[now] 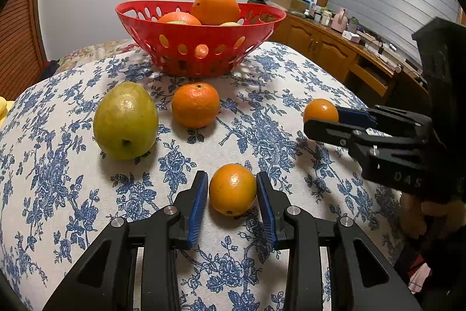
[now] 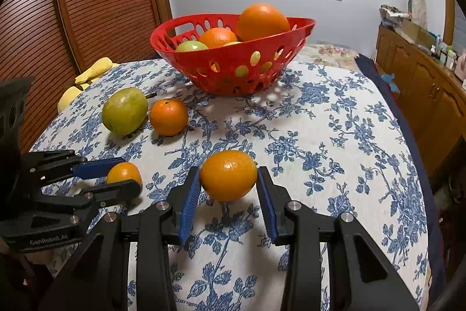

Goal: Organize fruits
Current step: 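Grasp a tangerine with the left tool while the right tool grasps another tangerine, then lift both tangerines and carry them over the red basket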

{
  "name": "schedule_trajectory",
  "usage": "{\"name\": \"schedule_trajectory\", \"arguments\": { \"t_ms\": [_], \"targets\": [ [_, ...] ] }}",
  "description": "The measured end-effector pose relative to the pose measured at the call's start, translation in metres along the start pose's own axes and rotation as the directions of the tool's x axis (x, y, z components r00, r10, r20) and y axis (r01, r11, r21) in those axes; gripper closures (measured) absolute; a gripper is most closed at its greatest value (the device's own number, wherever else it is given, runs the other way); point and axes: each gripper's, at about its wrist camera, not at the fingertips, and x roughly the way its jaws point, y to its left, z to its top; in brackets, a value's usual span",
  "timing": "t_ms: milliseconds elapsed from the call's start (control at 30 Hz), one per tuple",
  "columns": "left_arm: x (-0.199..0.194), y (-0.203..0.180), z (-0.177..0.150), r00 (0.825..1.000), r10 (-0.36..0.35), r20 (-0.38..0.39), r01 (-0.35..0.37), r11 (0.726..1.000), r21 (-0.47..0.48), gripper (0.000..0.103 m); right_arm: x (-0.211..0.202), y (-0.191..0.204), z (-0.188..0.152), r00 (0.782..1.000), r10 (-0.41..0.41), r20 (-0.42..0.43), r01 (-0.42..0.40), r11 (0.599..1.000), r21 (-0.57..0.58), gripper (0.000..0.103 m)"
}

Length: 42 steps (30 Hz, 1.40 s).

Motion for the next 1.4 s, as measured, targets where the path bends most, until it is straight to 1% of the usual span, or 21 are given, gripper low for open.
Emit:
{"name": "schedule_trajectory", "arguments": {
  "t_ms": [67, 100, 300, 533, 667, 867, 1167, 1400],
  "targets": [
    [0.000, 0.000, 0.000, 1.000, -0.001, 0.000, 0.001, 1.000, 0.000, 0.067, 0.002, 0.001, -0.003, 1.000, 0.000, -0.004, 0.000, 1.000, -0.002, 0.063],
    [0.000, 0.000, 0.000, 1.000, -0.001, 0.001, 0.001, 1.000, 0.000, 0.070, 0.004, 0.001, -0.005, 1.000, -0.001, -0.008, 0.001, 1.000, -0.003, 0.063],
    [-0.001, 0.002, -0.001, 1.000, -0.004, 0.006, 0.004, 1.000, -0.010, 0.070, 0.008, 0.003, -0.007, 1.000, 0.007, -0.026, -0.007, 1.000, -0.021, 0.063],
    [-0.008, 0.004, 0.000, 1.000, -0.004, 0.024, 0.005, 1.000, -0.019, 0.070, 0.007, 0.001, -0.007, 1.000, 0.013, -0.018, -0.013, 1.000, -0.005, 0.063],
    [-0.018, 0.006, 0.005, 0.999, 0.002, 0.051, -0.002, 1.000, -0.011, 0.070, 0.005, 0.001, -0.006, 1.000, 0.005, -0.010, -0.005, 1.000, -0.009, 0.063],
    [-0.038, 0.004, 0.026, 0.993, 0.000, 0.122, -0.002, 1.000, 0.014, 0.070, 0.001, -0.001, -0.001, 1.000, 0.001, -0.008, -0.001, 1.000, -0.016, 0.063],
    [-0.054, 0.001, 0.047, 0.985, 0.016, 0.174, -0.022, 0.999, 0.030, 0.070, -0.023, -0.014, 0.034, 0.997, -0.014, 0.081, 0.017, 0.999, -0.035, 0.063],
    [-0.057, 0.002, 0.066, 0.979, 0.025, 0.201, -0.032, 0.999, 0.035, 0.070, -0.037, -0.024, 0.063, 0.991, -0.024, 0.135, 0.031, 0.998, -0.049, 0.063]
  ]
}}
